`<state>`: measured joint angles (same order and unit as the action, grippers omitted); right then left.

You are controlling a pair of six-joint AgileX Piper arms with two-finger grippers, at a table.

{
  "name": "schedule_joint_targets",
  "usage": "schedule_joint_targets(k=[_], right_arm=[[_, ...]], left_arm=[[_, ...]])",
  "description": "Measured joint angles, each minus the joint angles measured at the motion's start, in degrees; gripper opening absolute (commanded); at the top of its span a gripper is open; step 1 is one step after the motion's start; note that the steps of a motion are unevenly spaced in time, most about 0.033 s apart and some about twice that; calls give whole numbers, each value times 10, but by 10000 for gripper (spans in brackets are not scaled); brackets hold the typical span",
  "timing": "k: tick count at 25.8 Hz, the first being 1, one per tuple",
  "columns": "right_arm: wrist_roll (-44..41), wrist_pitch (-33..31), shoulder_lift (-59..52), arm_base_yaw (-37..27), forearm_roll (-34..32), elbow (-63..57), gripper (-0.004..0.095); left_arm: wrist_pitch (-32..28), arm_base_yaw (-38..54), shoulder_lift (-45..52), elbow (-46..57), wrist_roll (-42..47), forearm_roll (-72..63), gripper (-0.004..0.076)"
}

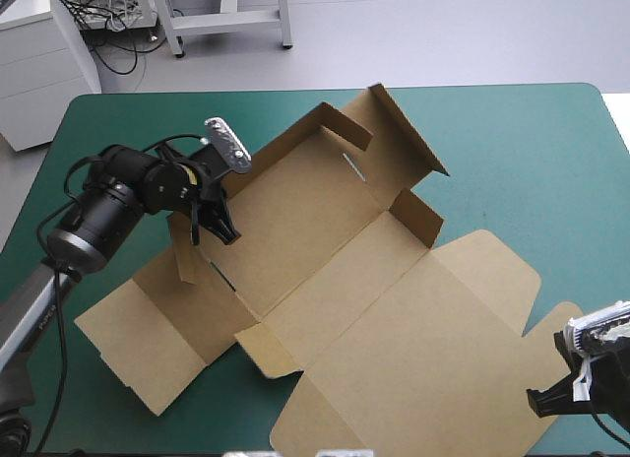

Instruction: Fold the box

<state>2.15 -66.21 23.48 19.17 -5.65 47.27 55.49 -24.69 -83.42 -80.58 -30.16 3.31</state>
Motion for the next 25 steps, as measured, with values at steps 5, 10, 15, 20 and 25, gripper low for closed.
schedule_joint_targets(k=[5, 10, 15, 20, 25], right_arm=[[-10, -6, 0, 0, -2, 4, -23], [-22, -14, -1, 0, -7, 4, -23], [-28, -14, -2, 0, -10, 4, -23], [-33, -14, -2, 0, -11, 4, -23], [-34, -14, -2, 0, -11, 4, -23]], left_arm=[[-54, -82, 0, 0, 67, 147, -32], [-84, -149, 0, 0, 81, 242, -32], [-112, -217, 0, 6, 113, 362, -32], [-165, -265, 14, 77, 161, 463, -32], [-232, -297, 70, 203, 317, 652, -32]])
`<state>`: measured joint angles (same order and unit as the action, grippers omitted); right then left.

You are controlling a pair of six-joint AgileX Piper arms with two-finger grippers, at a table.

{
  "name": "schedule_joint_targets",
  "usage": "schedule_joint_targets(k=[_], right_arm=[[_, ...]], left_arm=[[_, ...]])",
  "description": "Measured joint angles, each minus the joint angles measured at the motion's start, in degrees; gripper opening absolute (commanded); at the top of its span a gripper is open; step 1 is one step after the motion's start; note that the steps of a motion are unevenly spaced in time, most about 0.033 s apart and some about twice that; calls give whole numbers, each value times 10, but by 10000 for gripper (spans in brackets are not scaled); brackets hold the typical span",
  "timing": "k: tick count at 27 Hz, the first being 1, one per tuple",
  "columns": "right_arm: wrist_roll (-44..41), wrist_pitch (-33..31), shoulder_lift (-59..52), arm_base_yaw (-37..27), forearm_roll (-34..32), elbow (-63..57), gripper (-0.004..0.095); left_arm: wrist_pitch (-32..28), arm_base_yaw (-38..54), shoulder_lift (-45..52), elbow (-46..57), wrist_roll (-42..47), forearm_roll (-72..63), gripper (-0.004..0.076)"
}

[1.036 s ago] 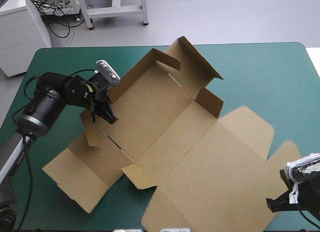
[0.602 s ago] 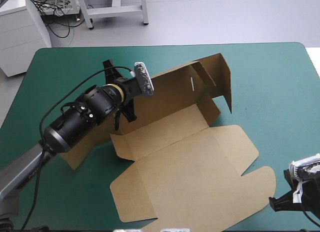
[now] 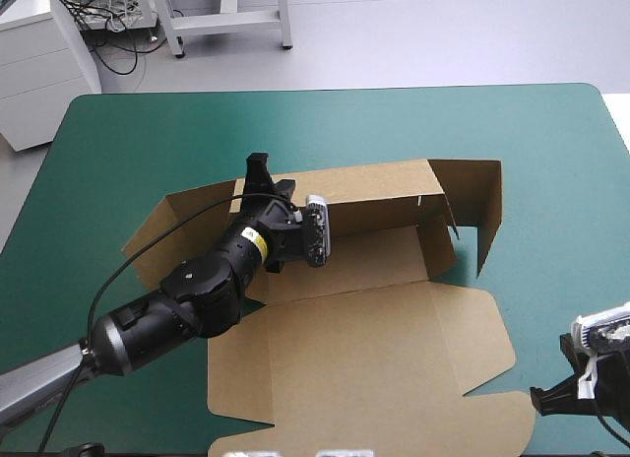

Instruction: Fold the box

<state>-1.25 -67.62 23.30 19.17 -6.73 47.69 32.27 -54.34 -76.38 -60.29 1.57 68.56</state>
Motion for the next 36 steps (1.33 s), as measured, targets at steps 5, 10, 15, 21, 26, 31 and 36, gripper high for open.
schedule_joint_targets(k=[5, 10, 15, 21, 26, 31, 36], right_arm=[[-9, 0, 0, 0, 0, 0, -23], [-15, 0, 0, 0, 0, 0, -23], [-18, 0, 0, 0, 0, 0, -23], [-19, 5, 0, 0, 0, 0, -19], [-20, 14, 1, 0, 1, 16, 128], [-20, 16, 33, 0, -8, 78, 561], [-20, 16, 80, 0, -41, 146, 767]], left_arm=[[-63, -5, 51, 84, 116, 133, -32], [-34, -5, 50, 99, 147, 139, -32], [-65, -5, 48, 100, 154, 156, -32], [-67, -5, 38, 122, 158, 164, -32], [-69, -5, 38, 130, 188, 178, -32], [-68, -5, 38, 131, 197, 180, -32], [-61, -5, 38, 131, 205, 181, -32]])
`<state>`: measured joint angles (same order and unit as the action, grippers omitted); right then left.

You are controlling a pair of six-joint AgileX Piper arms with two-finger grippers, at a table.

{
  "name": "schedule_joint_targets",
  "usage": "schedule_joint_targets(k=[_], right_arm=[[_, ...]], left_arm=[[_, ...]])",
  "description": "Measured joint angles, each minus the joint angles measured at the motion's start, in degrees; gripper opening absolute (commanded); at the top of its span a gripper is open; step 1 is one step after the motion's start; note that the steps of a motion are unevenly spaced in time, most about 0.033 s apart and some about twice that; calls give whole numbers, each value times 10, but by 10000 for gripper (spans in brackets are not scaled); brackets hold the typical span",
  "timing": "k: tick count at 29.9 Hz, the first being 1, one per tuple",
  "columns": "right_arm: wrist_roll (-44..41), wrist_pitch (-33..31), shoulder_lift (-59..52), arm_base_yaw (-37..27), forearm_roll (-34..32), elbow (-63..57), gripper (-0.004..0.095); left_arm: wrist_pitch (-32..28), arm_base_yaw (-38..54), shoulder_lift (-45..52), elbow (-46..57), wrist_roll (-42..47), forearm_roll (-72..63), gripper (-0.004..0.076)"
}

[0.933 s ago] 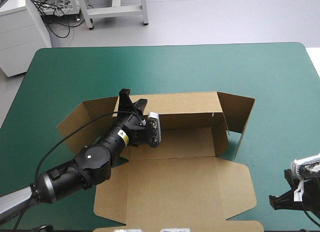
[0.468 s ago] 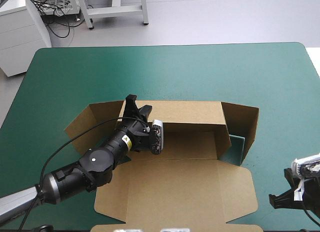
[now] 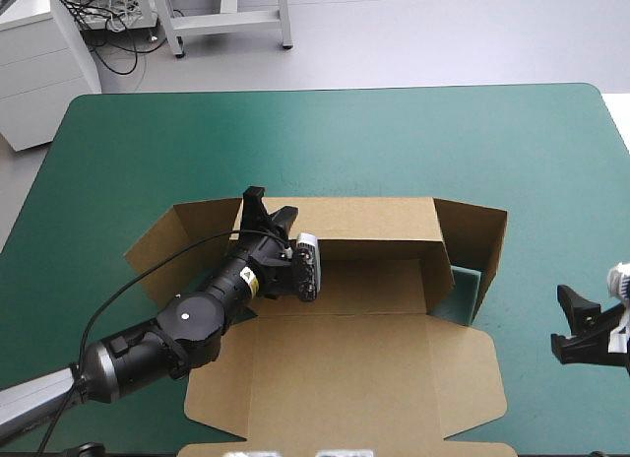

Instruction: Fold the box

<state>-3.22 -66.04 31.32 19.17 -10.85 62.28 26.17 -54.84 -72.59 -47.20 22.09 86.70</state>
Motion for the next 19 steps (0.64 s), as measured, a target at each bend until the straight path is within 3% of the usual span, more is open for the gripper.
schedule_joint_targets(k=[19], right_arm=[[0, -15, 337, 0, -15, 245, 748]], left_arm=[[14, 0, 0, 0, 25, 2, -32]])
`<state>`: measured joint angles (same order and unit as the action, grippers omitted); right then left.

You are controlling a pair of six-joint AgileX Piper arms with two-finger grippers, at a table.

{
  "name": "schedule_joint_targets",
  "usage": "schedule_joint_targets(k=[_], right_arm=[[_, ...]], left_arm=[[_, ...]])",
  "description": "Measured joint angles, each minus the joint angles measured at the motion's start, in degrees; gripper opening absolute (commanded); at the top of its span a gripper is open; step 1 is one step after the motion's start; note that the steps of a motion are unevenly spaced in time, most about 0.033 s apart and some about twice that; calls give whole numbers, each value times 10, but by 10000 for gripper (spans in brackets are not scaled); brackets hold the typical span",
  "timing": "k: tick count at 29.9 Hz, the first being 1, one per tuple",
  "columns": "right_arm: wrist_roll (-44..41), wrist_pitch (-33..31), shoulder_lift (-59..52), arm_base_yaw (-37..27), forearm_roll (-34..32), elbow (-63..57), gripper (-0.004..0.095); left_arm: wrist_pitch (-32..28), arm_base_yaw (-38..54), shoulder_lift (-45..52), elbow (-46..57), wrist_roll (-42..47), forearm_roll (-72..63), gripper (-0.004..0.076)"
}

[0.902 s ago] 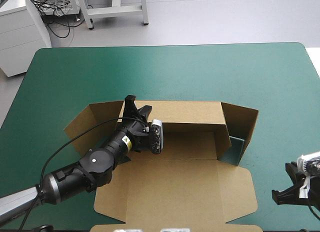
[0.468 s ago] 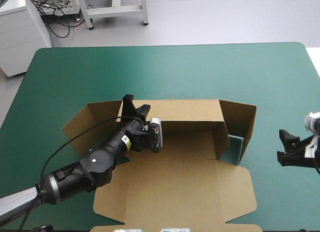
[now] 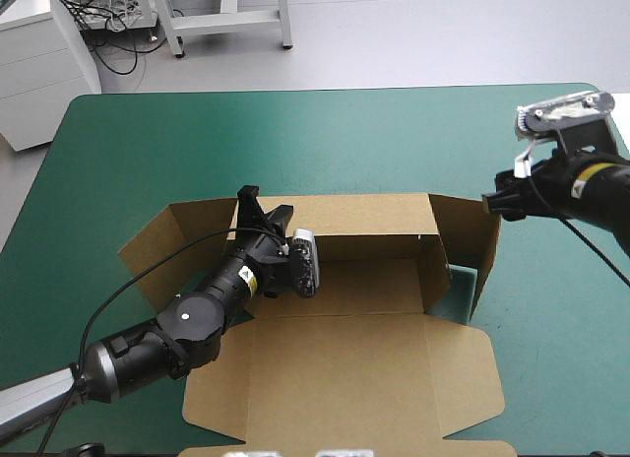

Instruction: Fold the box

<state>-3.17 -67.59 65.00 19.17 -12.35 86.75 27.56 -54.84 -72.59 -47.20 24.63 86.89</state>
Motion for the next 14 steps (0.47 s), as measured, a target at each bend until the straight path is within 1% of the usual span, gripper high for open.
schedule_joint_targets(k=[6, 9, 10, 12, 14], right_arm=[[18, -13, 90, -5, 16, 73, 748], [46, -22, 131, -47, 78, 100, 747], [58, -22, 147, -76, 117, 107, 747], [81, -22, 169, -123, 174, 110, 747], [100, -22, 190, -163, 211, 111, 747]], left_arm=[[1, 0, 0, 0, 0, 1, -32], [1, 0, 0, 0, 0, 1, -32], [1, 0, 0, 0, 1, 1, -32], [1, 0, 0, 0, 1, 1, -32], [1, 0, 0, 0, 1, 1, -32]])
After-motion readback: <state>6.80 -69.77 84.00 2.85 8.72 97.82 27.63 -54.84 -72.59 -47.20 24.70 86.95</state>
